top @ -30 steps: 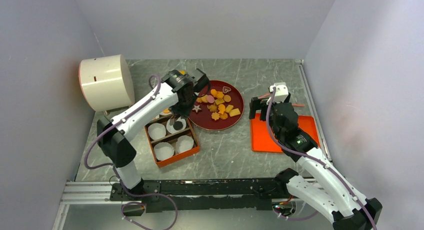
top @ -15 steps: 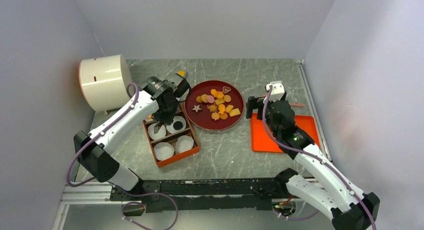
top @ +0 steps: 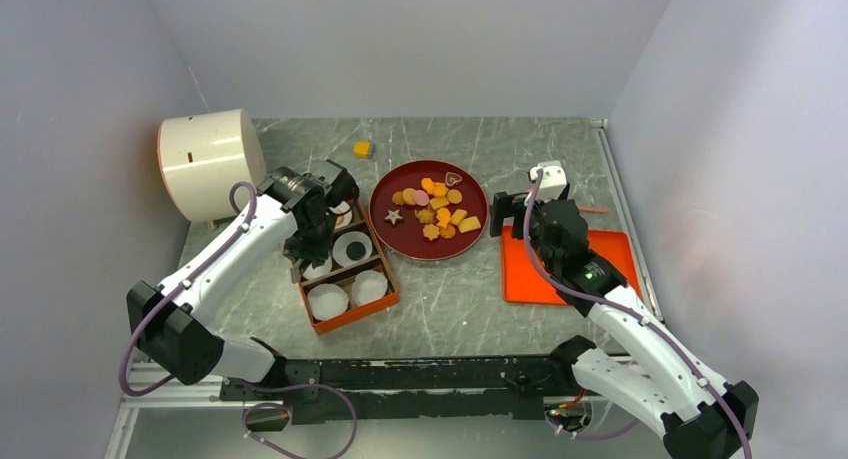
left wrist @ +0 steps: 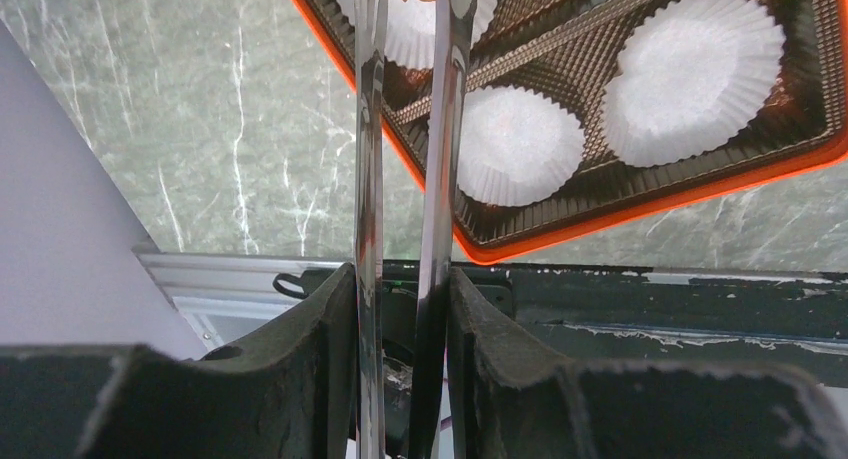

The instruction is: Pack the cookies

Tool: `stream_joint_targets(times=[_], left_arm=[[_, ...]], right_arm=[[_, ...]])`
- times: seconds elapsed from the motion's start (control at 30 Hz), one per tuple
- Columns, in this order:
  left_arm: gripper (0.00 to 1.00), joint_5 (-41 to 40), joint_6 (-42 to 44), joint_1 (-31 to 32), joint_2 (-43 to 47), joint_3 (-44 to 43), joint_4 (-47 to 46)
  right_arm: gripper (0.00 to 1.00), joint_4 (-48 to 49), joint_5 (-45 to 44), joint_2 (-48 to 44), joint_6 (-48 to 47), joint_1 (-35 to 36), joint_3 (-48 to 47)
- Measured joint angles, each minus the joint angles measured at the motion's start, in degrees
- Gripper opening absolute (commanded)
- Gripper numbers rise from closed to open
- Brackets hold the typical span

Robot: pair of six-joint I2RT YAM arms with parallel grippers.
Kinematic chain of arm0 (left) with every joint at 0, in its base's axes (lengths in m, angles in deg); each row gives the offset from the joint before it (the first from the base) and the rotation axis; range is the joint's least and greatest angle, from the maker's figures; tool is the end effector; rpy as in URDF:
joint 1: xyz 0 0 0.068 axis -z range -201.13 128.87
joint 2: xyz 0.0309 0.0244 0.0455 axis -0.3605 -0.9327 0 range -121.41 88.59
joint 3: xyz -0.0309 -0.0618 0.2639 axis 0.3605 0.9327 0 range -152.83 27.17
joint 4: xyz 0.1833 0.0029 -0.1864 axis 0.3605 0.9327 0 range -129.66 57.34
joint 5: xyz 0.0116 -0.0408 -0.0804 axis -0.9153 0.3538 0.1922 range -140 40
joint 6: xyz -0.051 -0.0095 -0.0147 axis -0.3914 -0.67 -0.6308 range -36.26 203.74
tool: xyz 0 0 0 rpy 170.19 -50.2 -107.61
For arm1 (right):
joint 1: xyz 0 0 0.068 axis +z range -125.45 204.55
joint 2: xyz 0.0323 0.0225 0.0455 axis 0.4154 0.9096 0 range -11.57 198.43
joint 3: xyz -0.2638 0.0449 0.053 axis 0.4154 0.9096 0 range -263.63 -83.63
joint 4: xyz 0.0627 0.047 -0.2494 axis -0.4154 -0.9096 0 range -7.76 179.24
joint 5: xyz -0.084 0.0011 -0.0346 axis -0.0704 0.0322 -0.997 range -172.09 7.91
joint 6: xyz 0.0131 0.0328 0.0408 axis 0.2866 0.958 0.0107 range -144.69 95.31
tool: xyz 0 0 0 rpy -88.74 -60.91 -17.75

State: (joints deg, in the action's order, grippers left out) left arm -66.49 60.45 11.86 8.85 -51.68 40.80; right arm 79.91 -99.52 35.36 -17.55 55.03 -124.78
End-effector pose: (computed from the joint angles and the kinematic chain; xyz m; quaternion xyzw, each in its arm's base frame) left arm 0.2027 -0.1195 0.3226 0.0727 0.9842 0.0909 0.1332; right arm 0.1723 0.0892 0.3131 -0.0685 0.7872 0.0798 0.6077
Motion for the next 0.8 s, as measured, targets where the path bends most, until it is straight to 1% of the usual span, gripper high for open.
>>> stream_joint_targets(times=[0.43,0.6,0.8], left_arm=[[0.36,0.0,-0.5,-1.2,0.9,5.6,0.0],[0.39,-0.5,-0.6,-1.3,0.2,6.5,-0.1],[0.46,-0.9,-0.6,-1.3,-1.0,7.3,-1.1]], right_arm=[[1.0,0.8,0.4,0.3,0.4,0.0,0.0],[1.0,0.8,0.5,0.2,0.4,0.0,0.0],[1.0,0.9,0.9,0.2,0.6,0.0,0.0]])
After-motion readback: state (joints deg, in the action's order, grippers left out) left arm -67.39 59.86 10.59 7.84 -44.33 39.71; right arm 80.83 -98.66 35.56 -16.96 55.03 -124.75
